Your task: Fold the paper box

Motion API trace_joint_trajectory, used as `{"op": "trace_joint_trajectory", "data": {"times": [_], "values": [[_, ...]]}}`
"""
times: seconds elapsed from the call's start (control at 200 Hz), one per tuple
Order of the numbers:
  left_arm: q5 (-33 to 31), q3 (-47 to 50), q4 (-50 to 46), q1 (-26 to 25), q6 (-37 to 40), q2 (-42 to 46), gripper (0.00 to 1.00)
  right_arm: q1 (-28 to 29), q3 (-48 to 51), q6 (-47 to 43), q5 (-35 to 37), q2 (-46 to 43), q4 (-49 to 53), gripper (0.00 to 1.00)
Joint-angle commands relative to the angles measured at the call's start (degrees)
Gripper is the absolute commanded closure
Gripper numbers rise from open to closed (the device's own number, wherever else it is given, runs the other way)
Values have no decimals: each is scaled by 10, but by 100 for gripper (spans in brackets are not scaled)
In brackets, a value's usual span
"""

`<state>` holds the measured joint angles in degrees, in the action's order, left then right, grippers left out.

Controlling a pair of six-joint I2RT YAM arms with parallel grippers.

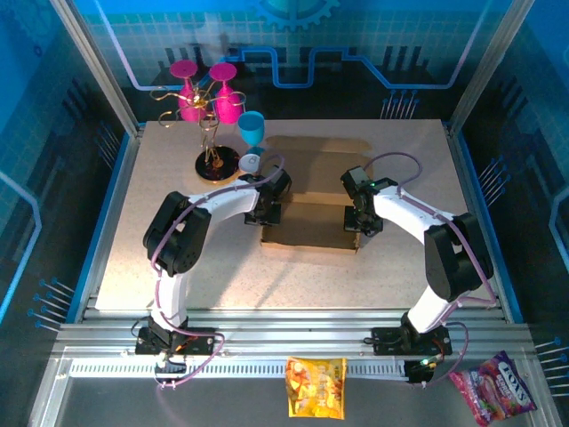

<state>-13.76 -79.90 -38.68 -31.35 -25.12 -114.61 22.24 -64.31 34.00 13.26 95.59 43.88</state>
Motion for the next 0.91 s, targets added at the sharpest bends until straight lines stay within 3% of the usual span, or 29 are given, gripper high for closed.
{"op": "trace_joint_trajectory", "data": {"times": [0.0, 0.17, 0.345, 0.47, 0.61, 0.766, 0.901], "values": [[-54, -11, -30, -9, -4, -6, 100, 11, -20, -6, 12, -9, 10, 100], [-97, -16, -53, -20, -30, -7, 100, 10, -20, -4, 9, -12, 8, 100], [-77, -8, -40, -24, -39, 10, 100, 11, -20, -10, 3, -19, 0, 100], [-31, -11, -36, -22, -40, 24, 59, 11, -18, -16, 2, -17, -2, 100], [6, -17, -51, -19, -46, 47, 45, 10, -15, -19, 3, -15, -3, 100], [26, 5, -55, -6, -46, 79, 44, 11, -16, -19, 2, -11, -4, 100], [53, 40, -44, 5, -40, 94, 55, 10, -18, -19, 0, -7, -4, 100]]}}
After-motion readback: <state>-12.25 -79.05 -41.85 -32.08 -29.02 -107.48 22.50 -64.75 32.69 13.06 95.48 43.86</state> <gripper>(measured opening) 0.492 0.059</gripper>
